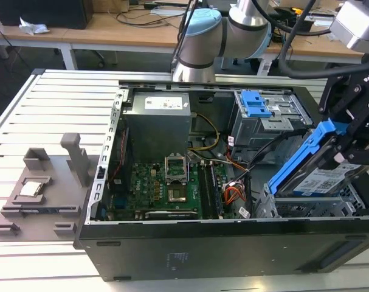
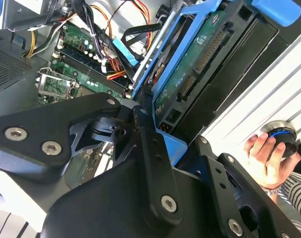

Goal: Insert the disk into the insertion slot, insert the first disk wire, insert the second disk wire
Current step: 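Insert the disk into the insertion slot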

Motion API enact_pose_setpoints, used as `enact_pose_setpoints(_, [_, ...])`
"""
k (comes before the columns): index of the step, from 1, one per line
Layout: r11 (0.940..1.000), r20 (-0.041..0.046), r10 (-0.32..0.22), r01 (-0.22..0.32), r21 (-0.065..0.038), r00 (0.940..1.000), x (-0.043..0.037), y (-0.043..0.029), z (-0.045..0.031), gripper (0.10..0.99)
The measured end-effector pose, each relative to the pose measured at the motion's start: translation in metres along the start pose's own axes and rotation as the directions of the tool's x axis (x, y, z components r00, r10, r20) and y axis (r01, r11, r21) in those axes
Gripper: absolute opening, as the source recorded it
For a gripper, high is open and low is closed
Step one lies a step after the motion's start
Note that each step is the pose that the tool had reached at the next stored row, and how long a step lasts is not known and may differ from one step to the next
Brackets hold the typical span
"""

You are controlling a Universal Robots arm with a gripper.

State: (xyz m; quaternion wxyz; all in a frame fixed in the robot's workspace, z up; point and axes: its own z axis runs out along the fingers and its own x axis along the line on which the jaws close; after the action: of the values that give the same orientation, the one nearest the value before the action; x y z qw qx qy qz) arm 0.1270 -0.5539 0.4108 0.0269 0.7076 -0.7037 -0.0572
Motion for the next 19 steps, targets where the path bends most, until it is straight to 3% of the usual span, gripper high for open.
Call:
enact_pose_setpoints(5, [1.0, 0.0003, 0.0, 0.0, 0.0, 1.0, 0.0001, 0.0001, 0.0017, 0.365])
enact_pose_setpoints(7, [1.0, 0.0003, 0.0, 0.0, 0.0, 1.0, 0.0001, 0.0067, 0.0025, 0.365])
enact_pose_setpoints(13, [1.0, 0.0005, 0.0, 0.0, 0.0, 1.0, 0.0001, 0.0168, 0.0048, 0.365])
enact_pose_setpoints(19, [1.0, 0.0003, 0.0, 0.0, 0.0, 1.0, 0.0006, 0.0158, 0.0158, 0.365])
